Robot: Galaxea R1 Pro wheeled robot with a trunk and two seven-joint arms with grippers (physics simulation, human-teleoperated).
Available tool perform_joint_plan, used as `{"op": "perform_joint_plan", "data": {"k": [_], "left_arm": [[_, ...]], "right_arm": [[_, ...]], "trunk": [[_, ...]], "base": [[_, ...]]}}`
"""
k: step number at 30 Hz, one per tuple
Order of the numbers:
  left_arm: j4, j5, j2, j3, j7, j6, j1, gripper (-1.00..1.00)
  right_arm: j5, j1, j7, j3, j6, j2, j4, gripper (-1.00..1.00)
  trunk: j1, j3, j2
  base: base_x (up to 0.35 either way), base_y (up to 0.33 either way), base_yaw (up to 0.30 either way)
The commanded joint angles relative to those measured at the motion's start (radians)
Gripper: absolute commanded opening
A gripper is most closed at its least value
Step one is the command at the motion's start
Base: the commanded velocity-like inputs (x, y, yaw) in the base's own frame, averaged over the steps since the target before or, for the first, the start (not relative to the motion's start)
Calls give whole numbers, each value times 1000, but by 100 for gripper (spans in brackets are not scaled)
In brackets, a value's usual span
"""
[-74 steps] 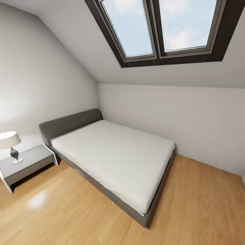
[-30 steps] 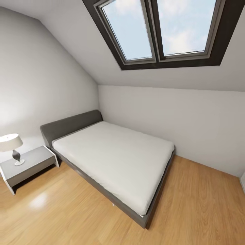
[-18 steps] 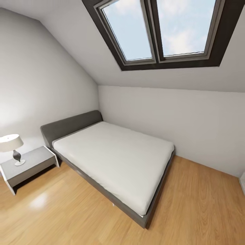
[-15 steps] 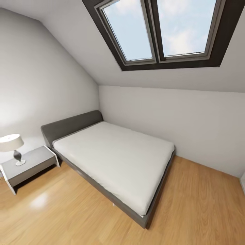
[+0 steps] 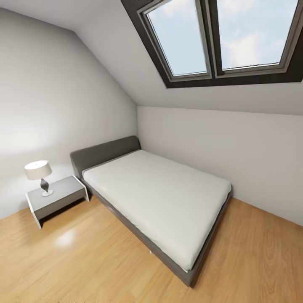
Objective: Attach the digital camera to the camera tripod in the bedroom.
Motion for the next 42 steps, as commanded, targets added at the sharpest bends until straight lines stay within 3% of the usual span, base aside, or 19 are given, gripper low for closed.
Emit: {"op": "perform_joint_plan", "data": {"k": [1,19,26,30,42], "left_arm": [[2,6,0,-2,-5,-4,-1,-100],[2,9,1,-1,-2,0,-1,-100],[2,11,1,-1,20,1,-1,-100],[2,15,1,5,63,-2,-1,-100],[2,12,0,5,65,5,-1,-100]], "right_arm": [[10,-1,2,-9,-6,-1,3,100],[11,-1,1,-9,-6,1,4,100],[11,-1,1,-9,-6,1,4,100],[10,-1,-1,-9,-6,1,4,100],[11,-1,-4,-9,-6,1,4,100]], "trunk": [[1,-2,-2],[1,-2,-2],[1,-2,-2],[1,-2,-2],[1,-2,-2]], "base": [[0,0,268],[0,0,269],[0,0,269],[0,0,269],[0,0,270]]}}
